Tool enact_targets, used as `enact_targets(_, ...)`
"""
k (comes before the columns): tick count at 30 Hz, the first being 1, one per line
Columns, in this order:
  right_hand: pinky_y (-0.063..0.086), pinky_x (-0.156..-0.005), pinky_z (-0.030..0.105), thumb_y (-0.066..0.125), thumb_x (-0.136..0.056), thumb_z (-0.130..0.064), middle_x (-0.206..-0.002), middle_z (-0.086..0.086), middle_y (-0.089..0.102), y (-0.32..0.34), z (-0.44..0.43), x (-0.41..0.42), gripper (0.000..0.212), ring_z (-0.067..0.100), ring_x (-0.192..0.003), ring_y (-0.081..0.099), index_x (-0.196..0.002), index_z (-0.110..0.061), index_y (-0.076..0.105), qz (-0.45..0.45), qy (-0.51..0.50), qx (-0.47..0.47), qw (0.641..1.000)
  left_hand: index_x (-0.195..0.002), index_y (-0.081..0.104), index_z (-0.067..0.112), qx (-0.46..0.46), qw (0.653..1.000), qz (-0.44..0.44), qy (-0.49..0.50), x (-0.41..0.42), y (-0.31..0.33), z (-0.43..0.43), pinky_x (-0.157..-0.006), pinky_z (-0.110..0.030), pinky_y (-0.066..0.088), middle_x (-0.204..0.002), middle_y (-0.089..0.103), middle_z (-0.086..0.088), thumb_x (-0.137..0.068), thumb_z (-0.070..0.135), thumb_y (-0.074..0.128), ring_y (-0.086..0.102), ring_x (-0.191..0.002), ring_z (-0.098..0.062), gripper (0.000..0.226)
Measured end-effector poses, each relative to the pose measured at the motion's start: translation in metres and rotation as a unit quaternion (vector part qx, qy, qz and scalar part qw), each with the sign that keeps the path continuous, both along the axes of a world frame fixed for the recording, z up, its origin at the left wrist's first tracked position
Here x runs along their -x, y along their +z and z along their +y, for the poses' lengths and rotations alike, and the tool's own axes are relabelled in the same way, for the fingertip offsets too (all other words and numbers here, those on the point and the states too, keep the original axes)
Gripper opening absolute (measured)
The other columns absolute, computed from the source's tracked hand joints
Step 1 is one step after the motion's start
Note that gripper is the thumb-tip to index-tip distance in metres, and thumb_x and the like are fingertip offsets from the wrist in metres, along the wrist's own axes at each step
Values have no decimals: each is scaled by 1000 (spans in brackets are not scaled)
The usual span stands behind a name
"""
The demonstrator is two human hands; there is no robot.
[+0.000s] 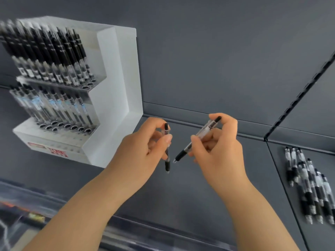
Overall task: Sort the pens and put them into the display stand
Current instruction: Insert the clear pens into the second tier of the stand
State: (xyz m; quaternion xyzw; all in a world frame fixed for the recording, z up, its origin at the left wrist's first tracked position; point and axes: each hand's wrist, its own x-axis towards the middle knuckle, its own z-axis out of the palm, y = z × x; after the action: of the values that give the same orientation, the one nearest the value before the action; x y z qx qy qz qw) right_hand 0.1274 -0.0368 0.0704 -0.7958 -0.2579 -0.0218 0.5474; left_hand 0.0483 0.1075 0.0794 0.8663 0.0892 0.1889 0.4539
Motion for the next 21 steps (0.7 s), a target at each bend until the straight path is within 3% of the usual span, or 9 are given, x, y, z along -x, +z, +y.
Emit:
enact_targets(3, 55, -65, 37, 53, -93, -20, -75, -5, 66, 4, 12, 1, 39, 11, -68, 66, -97, -52, 31, -19, 19, 13, 1000, -89, 54, 34, 3, 1000, -13, 23, 4, 6, 12, -65, -14, 46, -80, 65, 18, -89, 35, 48, 63, -73, 2, 7)
enact_targets(8, 53, -61, 31, 39, -96, -29, -73, -10, 66, 12, 38, 8, 14, 0, -71, 64, -91, -42, 41, -28, 34, 37, 998, -84, 60, 35, -31, 995, -77, 62, 11, 16, 40, -67, -6, 41, -76, 65, 17, -82, 36, 55, 59, -78, 2, 6)
enact_targets(13, 50, -65, 29, 43, -97, -31, -77, -11, 64, 24, 82, 23, 17, 10, -71, 60, -85, -32, 55, -97, -2, 24, 995, -85, 65, 36, -19, 990, -130, 59, 25, 31, 95, -69, -6, 45, -81, 67, 15, -81, 31, 63, 62, -79, 1, 6)
enact_targets(17, 46, -65, 14, 44, -89, -35, -84, -16, 63, 40, 130, 39, 16, 8, -73, 60, -83, -42, 57, -131, -31, -14, 991, -86, 66, 39, -28, 986, -155, 48, 43, 50, 154, -69, -6, 46, -85, 67, 22, -76, 43, 60, 63, -79, 2, 13)
enact_targets(21, 48, -65, 13, 47, -89, -36, -86, -16, 64, 52, 178, 59, 13, 10, -72, 61, -90, -45, 56, -157, -40, -62, 985, -87, 66, 43, -33, 981, -182, 56, 61, 60, 213, -69, -7, 48, -84, 69, 21, -76, 46, 59, 65, -79, 2, 14)
